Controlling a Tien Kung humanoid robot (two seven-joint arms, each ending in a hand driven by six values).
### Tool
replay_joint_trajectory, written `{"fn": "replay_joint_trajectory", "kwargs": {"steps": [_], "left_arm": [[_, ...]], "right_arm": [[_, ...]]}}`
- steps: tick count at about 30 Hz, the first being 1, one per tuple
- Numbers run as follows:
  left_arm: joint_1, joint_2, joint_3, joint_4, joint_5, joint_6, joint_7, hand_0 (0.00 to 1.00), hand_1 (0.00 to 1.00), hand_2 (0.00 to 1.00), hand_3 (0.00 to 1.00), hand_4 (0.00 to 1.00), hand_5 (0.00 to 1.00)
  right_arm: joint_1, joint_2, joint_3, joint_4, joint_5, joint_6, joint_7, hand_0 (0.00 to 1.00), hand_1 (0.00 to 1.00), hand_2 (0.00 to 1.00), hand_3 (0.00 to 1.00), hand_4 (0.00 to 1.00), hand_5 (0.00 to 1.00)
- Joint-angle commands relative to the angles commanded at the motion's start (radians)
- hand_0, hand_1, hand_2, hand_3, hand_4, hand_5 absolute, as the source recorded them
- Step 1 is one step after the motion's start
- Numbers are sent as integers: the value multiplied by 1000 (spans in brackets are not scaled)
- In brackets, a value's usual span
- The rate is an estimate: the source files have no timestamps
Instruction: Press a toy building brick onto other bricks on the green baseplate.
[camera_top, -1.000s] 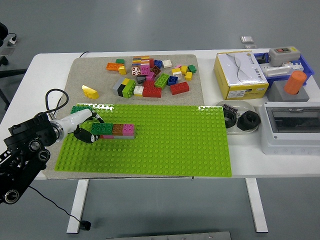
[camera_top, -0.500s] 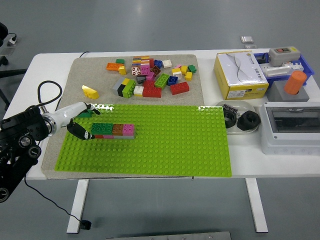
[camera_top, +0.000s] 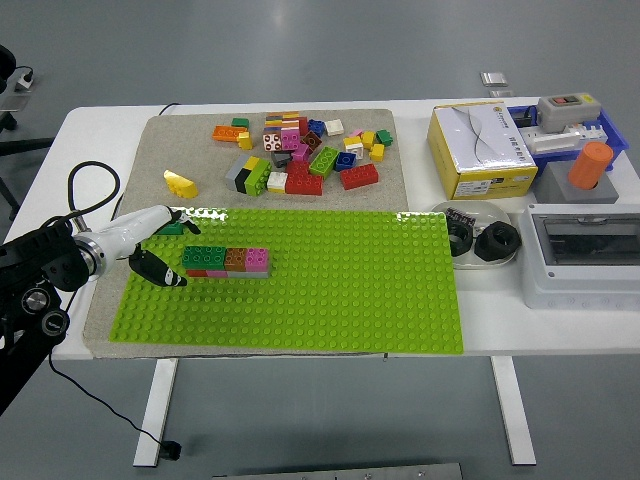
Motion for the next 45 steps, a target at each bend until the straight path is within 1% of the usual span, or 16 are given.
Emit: {"fn": "replay_joint_trajectory", "kwargs": {"steps": [12,22,26,45], "left_arm": [[23,-9,11,7,2,5,-1,984,964,977,663,932,96],[29,-32,7,52,11,21,-21,986,965,979,655,926,97],[32,-39,5,60,16,26,-26,993,968,978,651,920,97],[49,-54,2,92,22,30,-33,995,968,979,644,913,102]], "right_arm": [[0,0,-1,0,5,0,1,685,670,663,894,614,998],[2,1,-3,0,4,1,0,685,670,665,893,614,998],[2,2,-3,0,4,1,0,685,670,665,893,615,998],[-1,4,-5,0,2,1,2,688,670,664,892,615,998]]}}
